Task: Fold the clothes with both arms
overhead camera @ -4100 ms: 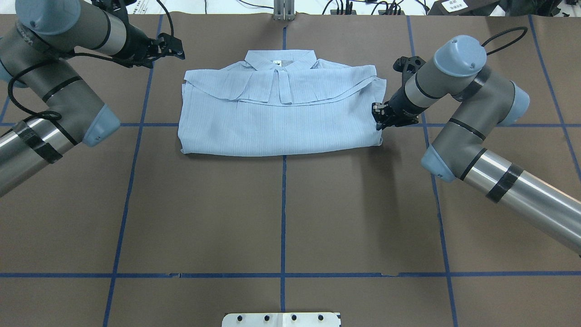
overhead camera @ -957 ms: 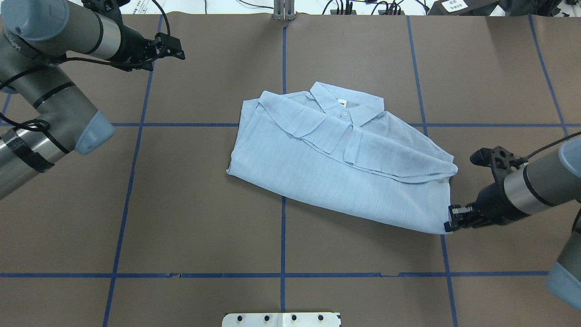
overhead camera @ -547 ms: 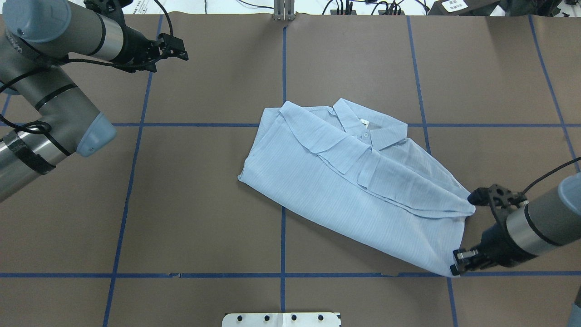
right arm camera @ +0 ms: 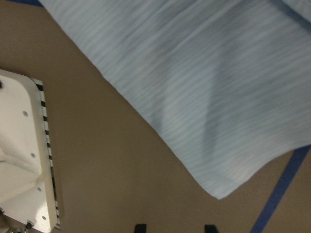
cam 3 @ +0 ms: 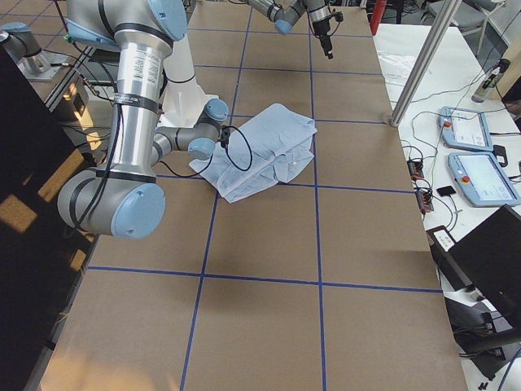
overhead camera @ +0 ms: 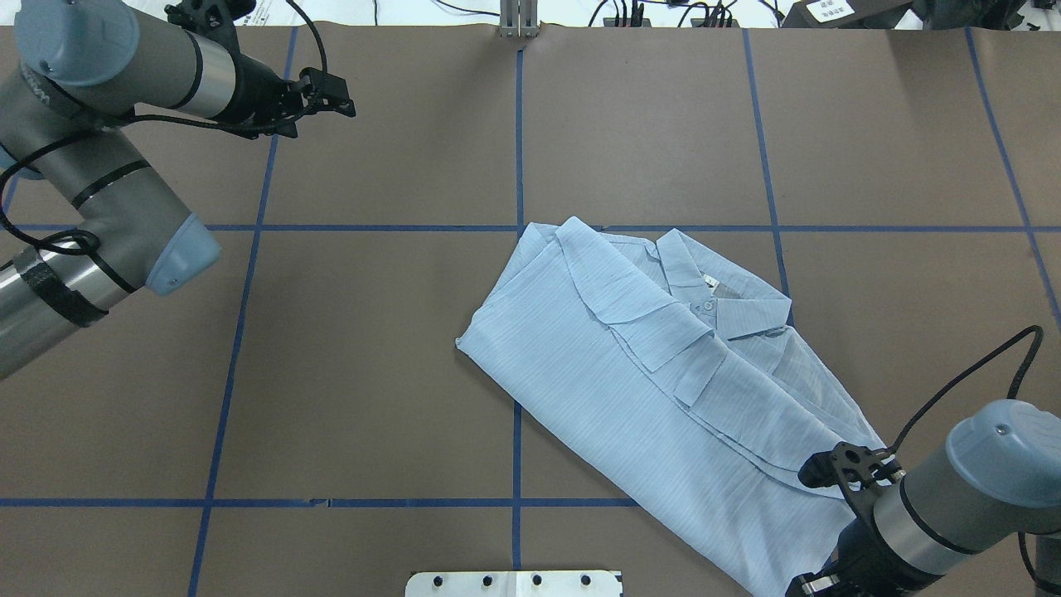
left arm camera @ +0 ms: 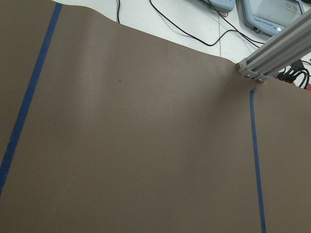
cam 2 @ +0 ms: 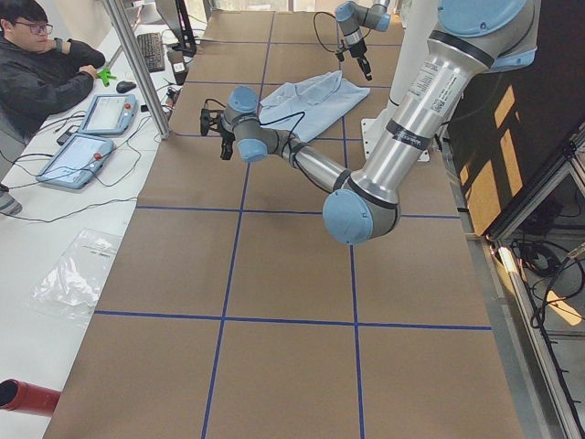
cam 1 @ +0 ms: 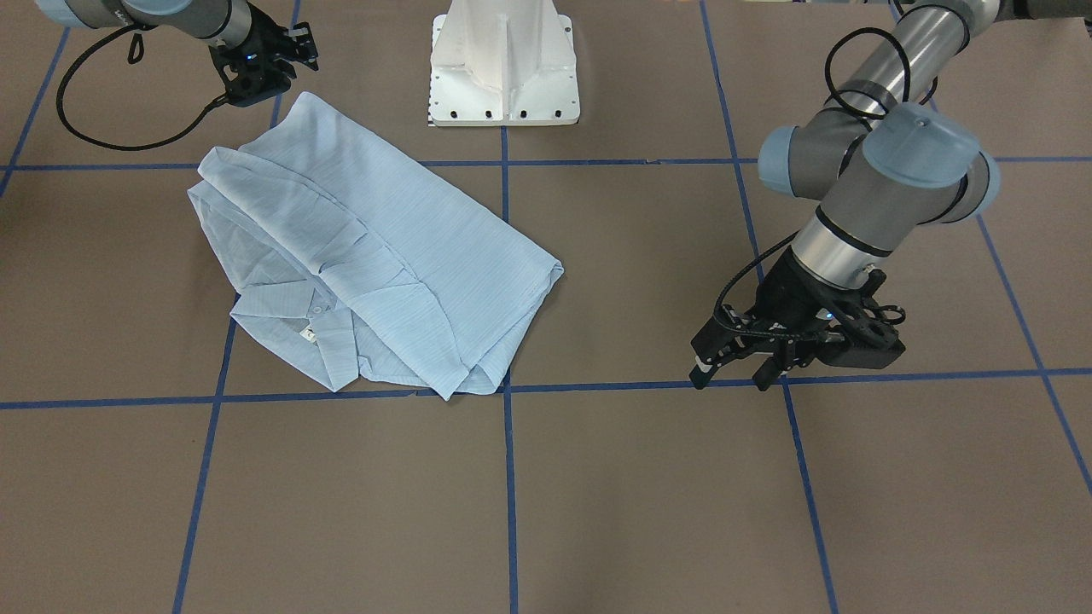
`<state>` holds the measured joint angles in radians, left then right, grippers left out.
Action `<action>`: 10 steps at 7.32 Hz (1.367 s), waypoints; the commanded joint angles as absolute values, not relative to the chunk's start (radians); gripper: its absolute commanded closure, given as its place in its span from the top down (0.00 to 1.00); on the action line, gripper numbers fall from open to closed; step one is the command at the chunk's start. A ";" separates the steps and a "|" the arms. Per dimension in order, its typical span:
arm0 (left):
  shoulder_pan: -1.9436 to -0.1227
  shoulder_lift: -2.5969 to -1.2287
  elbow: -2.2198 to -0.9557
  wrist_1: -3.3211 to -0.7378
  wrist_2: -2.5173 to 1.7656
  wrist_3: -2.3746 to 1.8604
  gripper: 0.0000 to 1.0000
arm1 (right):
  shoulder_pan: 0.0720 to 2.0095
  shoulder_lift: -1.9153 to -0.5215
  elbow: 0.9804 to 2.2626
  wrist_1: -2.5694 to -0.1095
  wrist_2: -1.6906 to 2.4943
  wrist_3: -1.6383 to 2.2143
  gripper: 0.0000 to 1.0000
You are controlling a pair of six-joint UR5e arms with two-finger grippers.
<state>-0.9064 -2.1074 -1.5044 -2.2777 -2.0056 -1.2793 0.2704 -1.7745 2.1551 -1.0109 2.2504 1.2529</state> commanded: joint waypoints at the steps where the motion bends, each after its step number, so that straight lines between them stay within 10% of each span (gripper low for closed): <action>1: -0.836 -2.106 -1.543 -2.276 -2.005 -1.281 1.00 | 0.358 -1.651 2.148 -1.011 2.132 1.256 1.00; 5: -0.625 -2.123 -1.536 -2.279 -1.976 -1.279 0.92 | 0.584 -1.559 2.149 -1.011 2.028 1.244 1.00; 10: -0.562 -2.197 -1.453 -2.287 -1.962 -1.279 0.58 | 0.653 -1.522 2.138 -1.011 2.031 1.241 1.00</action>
<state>-0.5768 -2.1841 -1.4661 -2.2866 -1.9630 -1.2803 0.6267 -1.5320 2.1390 -1.0110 2.0281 1.2422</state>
